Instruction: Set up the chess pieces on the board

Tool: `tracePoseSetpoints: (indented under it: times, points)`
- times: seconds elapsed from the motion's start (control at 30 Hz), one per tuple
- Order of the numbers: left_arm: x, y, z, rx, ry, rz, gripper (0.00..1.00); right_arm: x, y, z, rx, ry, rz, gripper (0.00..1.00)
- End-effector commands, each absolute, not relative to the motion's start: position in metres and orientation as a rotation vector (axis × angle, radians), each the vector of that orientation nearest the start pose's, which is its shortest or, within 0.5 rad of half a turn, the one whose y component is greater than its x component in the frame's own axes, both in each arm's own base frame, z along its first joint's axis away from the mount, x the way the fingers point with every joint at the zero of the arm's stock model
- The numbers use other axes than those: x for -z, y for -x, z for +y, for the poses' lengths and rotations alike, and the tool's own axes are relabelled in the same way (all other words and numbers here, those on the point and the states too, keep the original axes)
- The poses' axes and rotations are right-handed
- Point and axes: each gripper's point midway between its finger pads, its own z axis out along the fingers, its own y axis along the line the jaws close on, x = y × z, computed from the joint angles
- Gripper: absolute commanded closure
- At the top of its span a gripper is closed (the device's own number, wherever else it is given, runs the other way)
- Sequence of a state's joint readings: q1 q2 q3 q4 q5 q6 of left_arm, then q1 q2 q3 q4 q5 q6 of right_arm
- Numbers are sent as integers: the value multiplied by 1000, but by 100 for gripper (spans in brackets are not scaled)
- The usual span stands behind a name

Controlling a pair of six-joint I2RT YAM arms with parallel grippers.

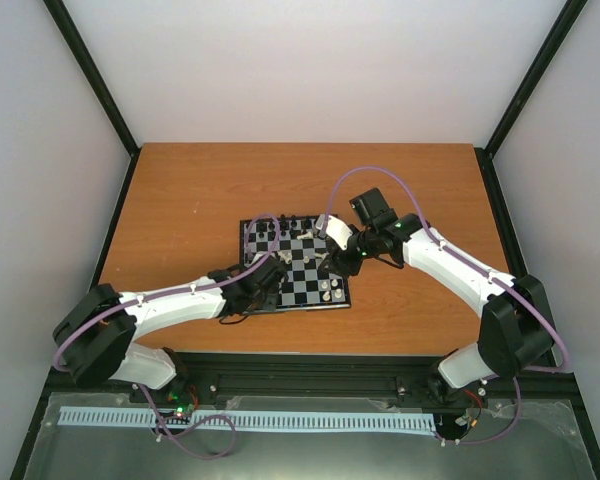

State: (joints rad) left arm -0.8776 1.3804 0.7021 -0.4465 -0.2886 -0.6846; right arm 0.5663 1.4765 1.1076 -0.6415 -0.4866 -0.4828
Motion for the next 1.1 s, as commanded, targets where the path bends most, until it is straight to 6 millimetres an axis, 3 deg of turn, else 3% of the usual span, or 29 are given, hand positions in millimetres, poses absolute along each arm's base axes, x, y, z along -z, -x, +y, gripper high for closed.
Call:
tracePoseSetpoints:
  times: [0.0, 0.17, 0.33, 0.43, 0.53, 0.63, 0.73, 0.93, 1.07]
  points:
    - [-49, -229, -202, 124, -156, 2631, 89, -155, -267, 266, -672, 1435, 2088, 45]
    - [-52, -231, -202, 116, -148, 2621, 75, -156, -266, 266, -673, 1435, 2088, 45]
    - [-71, -234, -198, 104, -149, 2587, 65, -157, -266, 266, -666, 1432, 2086, 45]
    - [-97, -236, -202, 153, -180, 2542, 58, -157, -267, 265, -665, 1432, 2086, 45]
    - [-135, -239, -207, 195, -235, 2483, 52, -158, -271, 264, -637, 1425, 2087, 46]
    - [-168, -246, -199, 119, -289, 2427, 47, -158, -277, 259, -570, 1436, 2078, 46]
    - [-187, -251, -190, 53, -338, 2404, 44, -159, -282, 258, -509, 1517, 2035, 50]
    - [-200, -250, -178, 192, -380, 2453, 43, -145, -308, 254, -292, 1713, 1892, 59]
    - [-207, -250, -161, 228, -383, 2423, 40, -126, -319, 261, -259, 1850, 1808, 65]
